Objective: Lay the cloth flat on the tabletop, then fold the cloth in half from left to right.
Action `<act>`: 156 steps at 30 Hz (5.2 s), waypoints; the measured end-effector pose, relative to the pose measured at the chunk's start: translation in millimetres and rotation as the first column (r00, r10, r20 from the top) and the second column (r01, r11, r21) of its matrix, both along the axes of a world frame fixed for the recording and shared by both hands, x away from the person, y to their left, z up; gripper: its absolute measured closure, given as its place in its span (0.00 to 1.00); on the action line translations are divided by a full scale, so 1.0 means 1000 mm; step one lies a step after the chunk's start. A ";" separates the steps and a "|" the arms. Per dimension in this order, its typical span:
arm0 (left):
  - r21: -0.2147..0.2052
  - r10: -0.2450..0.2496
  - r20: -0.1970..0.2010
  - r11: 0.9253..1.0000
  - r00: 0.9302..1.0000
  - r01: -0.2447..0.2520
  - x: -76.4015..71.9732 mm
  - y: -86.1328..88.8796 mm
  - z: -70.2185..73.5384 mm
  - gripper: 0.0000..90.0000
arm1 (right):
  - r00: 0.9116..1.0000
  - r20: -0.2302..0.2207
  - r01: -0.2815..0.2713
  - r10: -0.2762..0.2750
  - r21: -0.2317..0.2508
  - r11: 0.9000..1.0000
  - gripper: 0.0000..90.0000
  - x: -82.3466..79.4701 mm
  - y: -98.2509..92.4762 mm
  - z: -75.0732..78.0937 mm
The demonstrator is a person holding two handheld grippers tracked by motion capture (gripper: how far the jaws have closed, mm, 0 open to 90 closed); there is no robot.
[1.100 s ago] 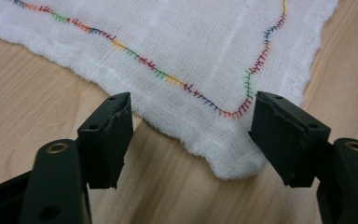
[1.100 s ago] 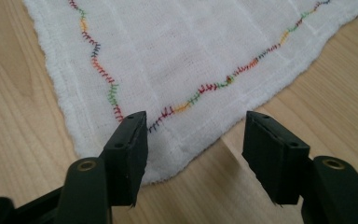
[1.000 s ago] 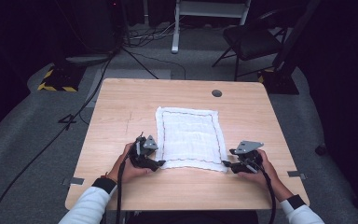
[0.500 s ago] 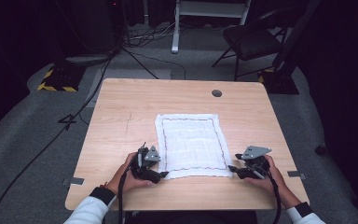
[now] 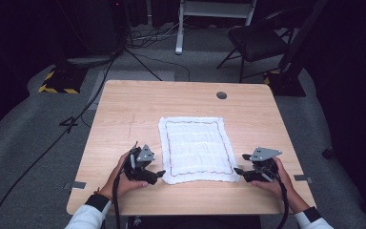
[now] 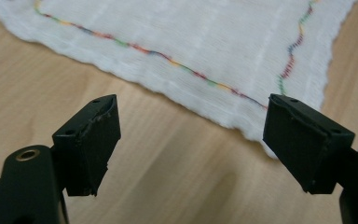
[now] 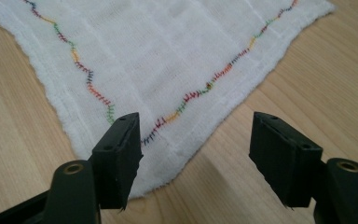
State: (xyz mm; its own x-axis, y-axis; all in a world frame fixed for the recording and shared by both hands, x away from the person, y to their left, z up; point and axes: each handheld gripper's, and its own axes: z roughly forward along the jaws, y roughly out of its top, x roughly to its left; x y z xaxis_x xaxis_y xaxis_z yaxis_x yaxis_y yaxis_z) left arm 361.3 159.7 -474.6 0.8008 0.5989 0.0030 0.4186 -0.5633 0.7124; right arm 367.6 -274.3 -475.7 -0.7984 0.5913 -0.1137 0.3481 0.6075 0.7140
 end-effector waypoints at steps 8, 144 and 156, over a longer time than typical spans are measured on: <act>-0.014 0.056 0.020 0.998 0.998 -0.056 0.032 0.006 0.007 0.21 | 0.997 0.050 -0.061 0.059 0.043 0.997 0.41 -0.001 0.025 0.013; -0.108 0.023 0.071 0.994 0.997 -0.016 0.176 -0.145 0.025 0.96 | 0.985 0.100 -0.147 0.141 0.053 0.988 0.95 -0.023 0.066 0.031; -0.069 0.027 0.069 0.997 0.997 -0.022 0.183 -0.170 0.014 0.95 | 0.992 0.082 -0.095 0.092 0.030 0.995 0.93 -0.022 0.046 0.026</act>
State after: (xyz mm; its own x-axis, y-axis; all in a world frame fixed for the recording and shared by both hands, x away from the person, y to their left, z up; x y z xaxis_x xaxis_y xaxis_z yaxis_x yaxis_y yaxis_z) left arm 544.1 -10.0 -460.5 0.7853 0.6189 0.0171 0.3796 -0.5030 0.7765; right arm 345.3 -228.4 -449.9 -0.8394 0.5191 -0.1609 0.2316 0.6095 0.7582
